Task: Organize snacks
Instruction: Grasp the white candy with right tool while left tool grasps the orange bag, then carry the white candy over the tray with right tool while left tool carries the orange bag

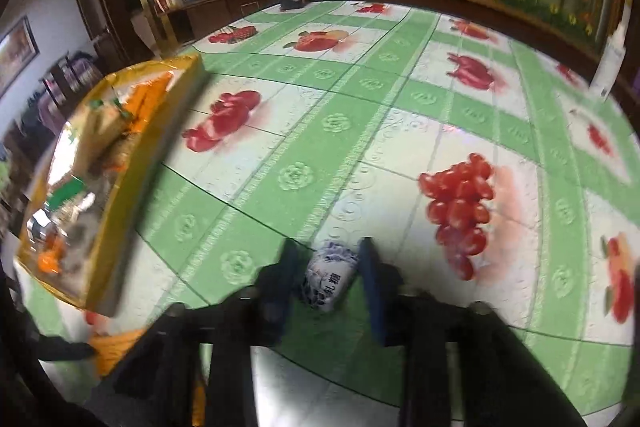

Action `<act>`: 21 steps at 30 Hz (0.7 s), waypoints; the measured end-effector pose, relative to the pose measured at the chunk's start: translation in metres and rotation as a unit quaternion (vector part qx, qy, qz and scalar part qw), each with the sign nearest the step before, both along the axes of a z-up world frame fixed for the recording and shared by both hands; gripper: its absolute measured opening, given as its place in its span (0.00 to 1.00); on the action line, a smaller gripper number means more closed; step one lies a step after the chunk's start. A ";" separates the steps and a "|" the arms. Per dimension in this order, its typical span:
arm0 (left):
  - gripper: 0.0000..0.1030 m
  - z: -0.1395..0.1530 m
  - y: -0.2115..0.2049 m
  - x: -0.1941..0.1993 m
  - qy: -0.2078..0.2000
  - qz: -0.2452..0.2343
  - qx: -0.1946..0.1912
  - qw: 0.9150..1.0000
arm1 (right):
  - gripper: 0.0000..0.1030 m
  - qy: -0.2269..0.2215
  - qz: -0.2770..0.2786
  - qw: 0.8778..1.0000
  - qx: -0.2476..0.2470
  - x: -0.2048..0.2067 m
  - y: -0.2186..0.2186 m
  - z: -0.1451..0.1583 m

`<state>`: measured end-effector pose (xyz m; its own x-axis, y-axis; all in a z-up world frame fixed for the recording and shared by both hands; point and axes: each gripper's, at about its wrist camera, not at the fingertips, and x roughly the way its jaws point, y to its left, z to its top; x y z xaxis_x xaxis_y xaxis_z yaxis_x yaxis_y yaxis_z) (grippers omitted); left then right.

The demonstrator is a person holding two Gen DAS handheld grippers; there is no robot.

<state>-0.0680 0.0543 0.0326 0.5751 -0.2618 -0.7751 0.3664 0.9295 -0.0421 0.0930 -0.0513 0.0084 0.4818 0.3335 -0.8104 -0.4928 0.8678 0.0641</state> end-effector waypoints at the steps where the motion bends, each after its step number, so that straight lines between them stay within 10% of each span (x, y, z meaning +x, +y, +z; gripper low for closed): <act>1: 0.67 0.000 -0.002 0.001 -0.005 0.000 0.010 1.000 | 0.20 0.001 -0.001 1.000 0.005 0.001 -0.002 0.000; 13: 0.74 -0.018 -0.026 0.041 0.017 -0.014 0.103 0.994 | 0.19 0.007 0.008 0.999 0.048 -0.001 -0.019 0.006; 21: 0.67 -0.021 -0.027 0.044 0.031 0.015 0.055 0.998 | 0.19 0.005 0.011 0.997 0.080 -0.004 -0.029 0.017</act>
<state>-0.0238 0.0270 0.0119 0.5312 -0.1563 -0.8327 0.3386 0.9401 0.0396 0.0893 -0.0807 0.0254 0.4640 0.4694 -0.7512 -0.5107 0.8347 0.2061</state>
